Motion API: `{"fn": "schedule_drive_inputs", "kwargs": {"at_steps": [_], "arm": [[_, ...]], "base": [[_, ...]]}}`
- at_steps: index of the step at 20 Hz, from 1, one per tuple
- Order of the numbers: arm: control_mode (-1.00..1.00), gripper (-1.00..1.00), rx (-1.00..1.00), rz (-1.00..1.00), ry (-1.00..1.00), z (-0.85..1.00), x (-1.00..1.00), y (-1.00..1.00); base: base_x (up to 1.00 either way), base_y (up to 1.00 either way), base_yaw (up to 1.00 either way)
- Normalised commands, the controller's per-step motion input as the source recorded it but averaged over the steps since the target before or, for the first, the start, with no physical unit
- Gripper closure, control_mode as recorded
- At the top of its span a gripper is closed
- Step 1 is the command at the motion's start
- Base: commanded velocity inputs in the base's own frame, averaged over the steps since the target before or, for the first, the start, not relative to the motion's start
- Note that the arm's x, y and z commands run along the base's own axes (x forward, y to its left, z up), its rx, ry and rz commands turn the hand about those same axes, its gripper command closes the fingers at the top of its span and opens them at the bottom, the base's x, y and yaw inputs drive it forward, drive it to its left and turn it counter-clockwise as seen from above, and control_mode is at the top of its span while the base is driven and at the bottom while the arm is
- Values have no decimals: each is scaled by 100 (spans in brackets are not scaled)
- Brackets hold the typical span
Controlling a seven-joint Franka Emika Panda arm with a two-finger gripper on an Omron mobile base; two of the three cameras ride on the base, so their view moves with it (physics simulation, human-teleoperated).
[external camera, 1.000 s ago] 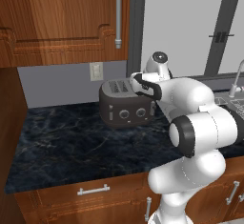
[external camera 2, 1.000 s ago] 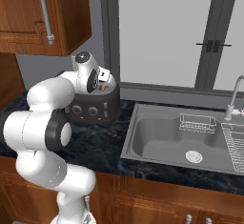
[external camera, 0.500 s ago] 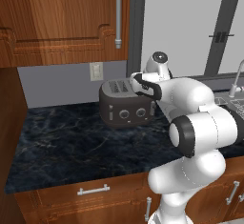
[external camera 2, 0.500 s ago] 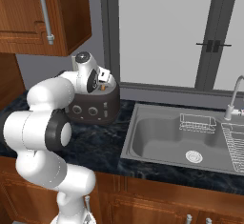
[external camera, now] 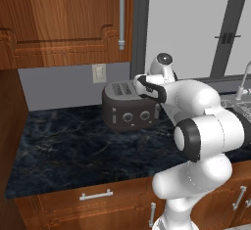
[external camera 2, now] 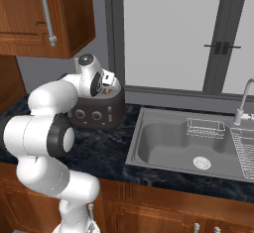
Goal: Start the toaster. Once the lever pops up, take the bread to the plate on the dining counter.
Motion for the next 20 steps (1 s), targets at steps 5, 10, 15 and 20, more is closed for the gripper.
{"fn": "schedule_drive_inputs", "kwargs": {"at_steps": [5, 10, 15, 20], "arm": [[-100, -100, 0, 0, 0, 0, 0, 0], [-100, -100, 0, 0, 0, 0, 0, 0], [-100, -100, 0, 0, 0, 0, 0, 0], [-100, -100, 0, 0, 0, 0, 0, 0]], "base": [[0, 0, 0], [0, 0, 0], [0, 0, 0], [0, 0, 0]]}}
